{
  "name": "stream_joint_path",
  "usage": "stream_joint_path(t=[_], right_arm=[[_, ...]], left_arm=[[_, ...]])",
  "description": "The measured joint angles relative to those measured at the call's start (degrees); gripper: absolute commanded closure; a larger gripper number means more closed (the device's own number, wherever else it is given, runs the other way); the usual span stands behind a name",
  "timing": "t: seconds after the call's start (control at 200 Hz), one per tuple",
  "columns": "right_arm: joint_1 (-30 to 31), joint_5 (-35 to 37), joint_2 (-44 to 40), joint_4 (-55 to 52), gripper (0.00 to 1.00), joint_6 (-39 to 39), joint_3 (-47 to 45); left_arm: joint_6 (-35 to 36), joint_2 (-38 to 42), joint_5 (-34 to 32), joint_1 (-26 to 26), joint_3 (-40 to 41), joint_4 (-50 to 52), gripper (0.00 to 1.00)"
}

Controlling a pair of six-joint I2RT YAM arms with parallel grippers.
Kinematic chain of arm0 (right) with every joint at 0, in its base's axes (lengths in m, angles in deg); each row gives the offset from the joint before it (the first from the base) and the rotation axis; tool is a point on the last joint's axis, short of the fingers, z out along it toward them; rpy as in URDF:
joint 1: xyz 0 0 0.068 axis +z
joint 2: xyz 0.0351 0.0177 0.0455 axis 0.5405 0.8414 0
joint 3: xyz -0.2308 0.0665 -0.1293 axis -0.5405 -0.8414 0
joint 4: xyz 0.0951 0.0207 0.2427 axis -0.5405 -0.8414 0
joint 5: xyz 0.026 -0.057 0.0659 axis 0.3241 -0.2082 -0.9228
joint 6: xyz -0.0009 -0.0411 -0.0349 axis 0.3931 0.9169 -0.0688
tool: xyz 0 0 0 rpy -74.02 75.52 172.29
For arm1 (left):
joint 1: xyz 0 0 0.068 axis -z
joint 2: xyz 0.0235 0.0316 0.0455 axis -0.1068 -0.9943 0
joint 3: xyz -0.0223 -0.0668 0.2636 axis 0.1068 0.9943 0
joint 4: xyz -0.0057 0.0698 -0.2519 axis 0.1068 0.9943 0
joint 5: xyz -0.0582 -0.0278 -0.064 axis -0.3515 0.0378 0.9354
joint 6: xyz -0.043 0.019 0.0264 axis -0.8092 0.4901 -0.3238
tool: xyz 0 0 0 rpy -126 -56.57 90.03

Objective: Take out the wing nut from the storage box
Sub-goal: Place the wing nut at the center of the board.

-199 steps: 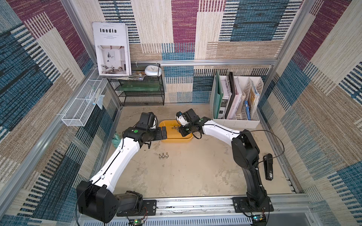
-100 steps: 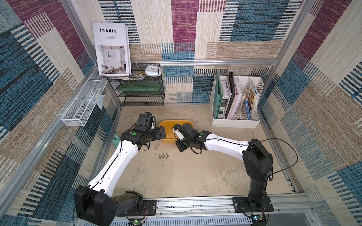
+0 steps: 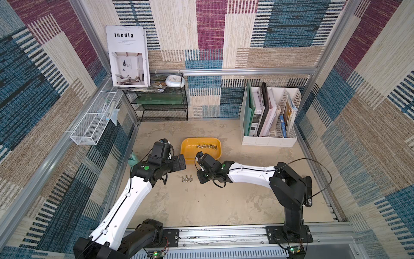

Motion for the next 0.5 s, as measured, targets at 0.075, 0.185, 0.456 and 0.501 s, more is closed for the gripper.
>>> stream_joint_path(t=[0.075, 0.185, 0.456, 0.501], right_arm=[[0.4, 0.2, 1.2, 0.4, 1.00, -1.1, 0.1], [1.1, 0.7, 3.0, 1.1, 1.00, -2.5, 0.7], [2.4, 1.0, 5.5, 2.3, 1.00, -4.5, 1.7], [2.4, 1.2, 5.8, 2.3, 1.00, -4.9, 1.8]], left_arm=[[-0.1, 1.3, -0.5, 0.0, 0.6, 0.9, 0.01], [-0.1, 2.7, -1.0, 0.0, 1.2, 1.5, 0.01], [-0.1, 3.5, -1.0, 0.0, 1.6, 2.3, 0.01], [-0.1, 3.6, -1.0, 0.0, 1.6, 2.3, 0.01]])
